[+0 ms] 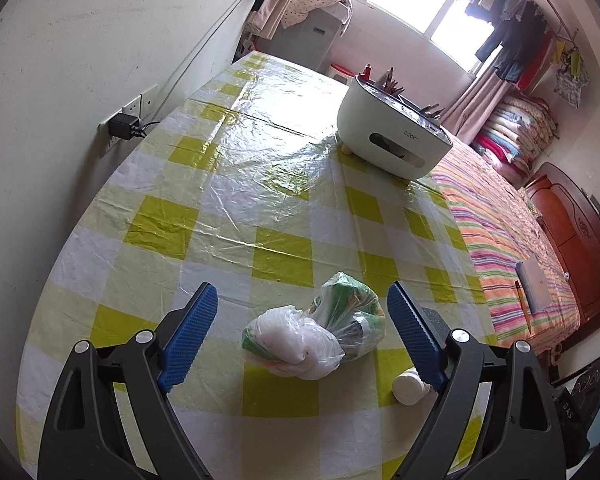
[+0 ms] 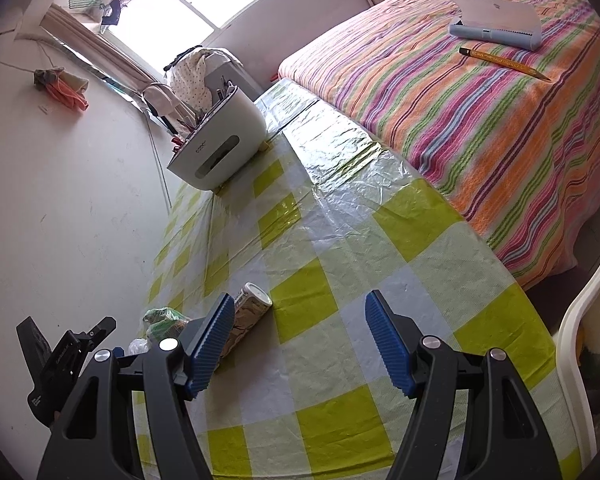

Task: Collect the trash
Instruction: 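Move the left gripper to the plastic bag bundle while the right gripper approaches the white-capped can, then grasp the white and green plastic bag bundle with the left gripper and lift, then grasp the white-capped spray can with the right gripper and lift it, then carry the can over the cream bin and open the right gripper while the left gripper carries the bag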

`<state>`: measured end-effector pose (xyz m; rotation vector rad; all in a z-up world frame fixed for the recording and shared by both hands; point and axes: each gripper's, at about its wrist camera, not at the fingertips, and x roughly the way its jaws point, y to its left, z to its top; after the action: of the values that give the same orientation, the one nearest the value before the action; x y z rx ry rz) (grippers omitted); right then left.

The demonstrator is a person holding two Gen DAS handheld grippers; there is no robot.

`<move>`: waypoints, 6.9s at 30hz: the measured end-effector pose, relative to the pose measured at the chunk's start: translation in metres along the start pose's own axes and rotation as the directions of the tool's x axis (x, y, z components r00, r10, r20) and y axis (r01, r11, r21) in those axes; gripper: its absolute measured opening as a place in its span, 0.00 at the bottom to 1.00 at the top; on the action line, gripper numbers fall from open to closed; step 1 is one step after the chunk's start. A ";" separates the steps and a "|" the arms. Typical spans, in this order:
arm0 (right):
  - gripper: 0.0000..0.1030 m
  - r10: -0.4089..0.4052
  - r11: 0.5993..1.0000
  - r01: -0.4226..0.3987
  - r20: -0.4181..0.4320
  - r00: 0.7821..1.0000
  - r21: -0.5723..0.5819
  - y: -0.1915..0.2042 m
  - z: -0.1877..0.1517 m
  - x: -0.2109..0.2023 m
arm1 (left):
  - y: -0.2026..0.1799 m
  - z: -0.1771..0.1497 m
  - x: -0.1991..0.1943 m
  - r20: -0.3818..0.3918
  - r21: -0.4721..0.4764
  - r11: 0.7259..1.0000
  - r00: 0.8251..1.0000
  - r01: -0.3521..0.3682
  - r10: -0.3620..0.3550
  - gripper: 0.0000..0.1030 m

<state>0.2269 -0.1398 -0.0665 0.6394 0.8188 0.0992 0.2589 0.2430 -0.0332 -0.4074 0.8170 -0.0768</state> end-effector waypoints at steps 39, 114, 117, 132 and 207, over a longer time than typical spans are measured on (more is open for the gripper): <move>0.64 -0.031 0.997 0.031 -0.001 1.000 -0.068 0.007 -0.010 0.004 | -0.069 -0.046 0.064 -0.257 0.110 0.993 0.964 -0.036 0.064 0.50; 0.36 -0.354 0.760 0.223 -0.101 0.930 -0.610 0.110 -0.055 0.099 | -0.047 -0.035 -0.027 -0.027 -0.072 0.989 0.991 0.126 -0.128 0.38; 0.36 -0.325 0.752 0.190 -0.105 0.940 -0.631 0.103 -0.058 0.090 | -0.052 -0.040 -0.024 -0.036 -0.052 0.992 0.993 0.112 -0.114 0.38; 0.27 -0.180 0.821 0.041 -0.190 0.965 -0.569 0.063 -0.062 0.041 | -0.083 -0.063 -0.021 -0.074 0.050 0.995 0.994 0.084 -0.080 0.37; 0.27 -0.119 0.953 0.151 0.136 0.984 -0.264 -0.069 -0.026 -0.126 | -0.236 -0.157 -0.084 -0.008 0.270 0.933 0.970 0.236 -0.243 0.37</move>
<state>0.1112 -0.2234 -0.0374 0.3238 0.7158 0.0476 0.1089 -0.0064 0.0191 -0.2476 0.7166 -0.4061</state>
